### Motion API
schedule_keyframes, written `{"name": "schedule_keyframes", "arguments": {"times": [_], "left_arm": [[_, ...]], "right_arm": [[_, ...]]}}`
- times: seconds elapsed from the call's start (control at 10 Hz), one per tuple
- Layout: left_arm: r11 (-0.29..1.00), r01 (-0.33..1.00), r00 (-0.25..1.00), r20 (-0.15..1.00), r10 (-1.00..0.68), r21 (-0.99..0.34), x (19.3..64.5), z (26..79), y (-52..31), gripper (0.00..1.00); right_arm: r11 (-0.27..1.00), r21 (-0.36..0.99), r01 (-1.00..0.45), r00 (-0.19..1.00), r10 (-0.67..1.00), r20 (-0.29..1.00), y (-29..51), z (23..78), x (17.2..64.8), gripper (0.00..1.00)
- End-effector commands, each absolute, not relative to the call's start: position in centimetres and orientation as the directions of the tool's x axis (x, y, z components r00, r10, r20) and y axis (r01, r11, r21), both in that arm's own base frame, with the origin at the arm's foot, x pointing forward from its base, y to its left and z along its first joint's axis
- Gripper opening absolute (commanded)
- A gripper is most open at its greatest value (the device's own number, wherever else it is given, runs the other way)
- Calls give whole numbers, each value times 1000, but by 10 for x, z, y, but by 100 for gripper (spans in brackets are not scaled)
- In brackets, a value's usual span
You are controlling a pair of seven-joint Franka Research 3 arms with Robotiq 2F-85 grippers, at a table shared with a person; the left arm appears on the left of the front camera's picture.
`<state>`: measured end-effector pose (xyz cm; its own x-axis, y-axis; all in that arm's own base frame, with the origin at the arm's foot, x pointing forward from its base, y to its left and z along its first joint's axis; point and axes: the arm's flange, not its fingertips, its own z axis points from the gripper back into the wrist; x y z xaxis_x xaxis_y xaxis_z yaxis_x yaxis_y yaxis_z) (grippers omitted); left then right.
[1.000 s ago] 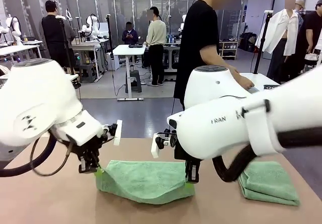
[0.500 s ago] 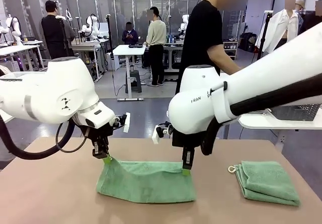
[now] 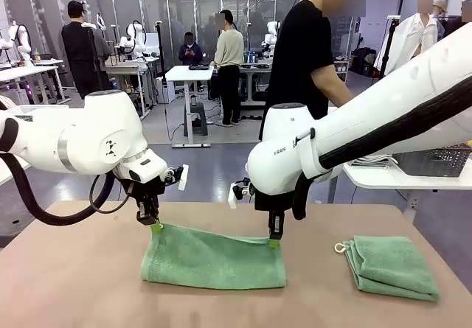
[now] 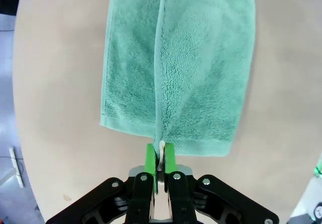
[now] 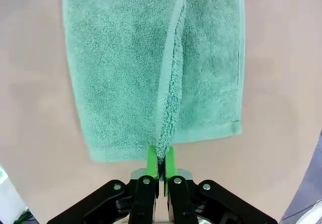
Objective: Fold the towels and place them in the basket.
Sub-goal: When a person lays out a Towel with hook on the table, fold it in half twice.
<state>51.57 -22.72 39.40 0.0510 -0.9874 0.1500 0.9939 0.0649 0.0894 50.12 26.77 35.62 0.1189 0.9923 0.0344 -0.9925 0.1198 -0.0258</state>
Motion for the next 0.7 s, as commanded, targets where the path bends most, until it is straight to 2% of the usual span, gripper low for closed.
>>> {"name": "schedule_keyframes", "arguments": {"times": [0.0, 0.6], "left_arm": [[37, 995, 25, 123, -992, 94, 537, 385, -228, 8], [62, 995, 53, 103, -993, 80, 556, 365, -229, 8]], "right_arm": [[78, -53, -996, 76, 996, 38, 268, 350, 519, 7], [105, -46, -993, 103, 994, 41, 267, 338, 542, 7]]}}
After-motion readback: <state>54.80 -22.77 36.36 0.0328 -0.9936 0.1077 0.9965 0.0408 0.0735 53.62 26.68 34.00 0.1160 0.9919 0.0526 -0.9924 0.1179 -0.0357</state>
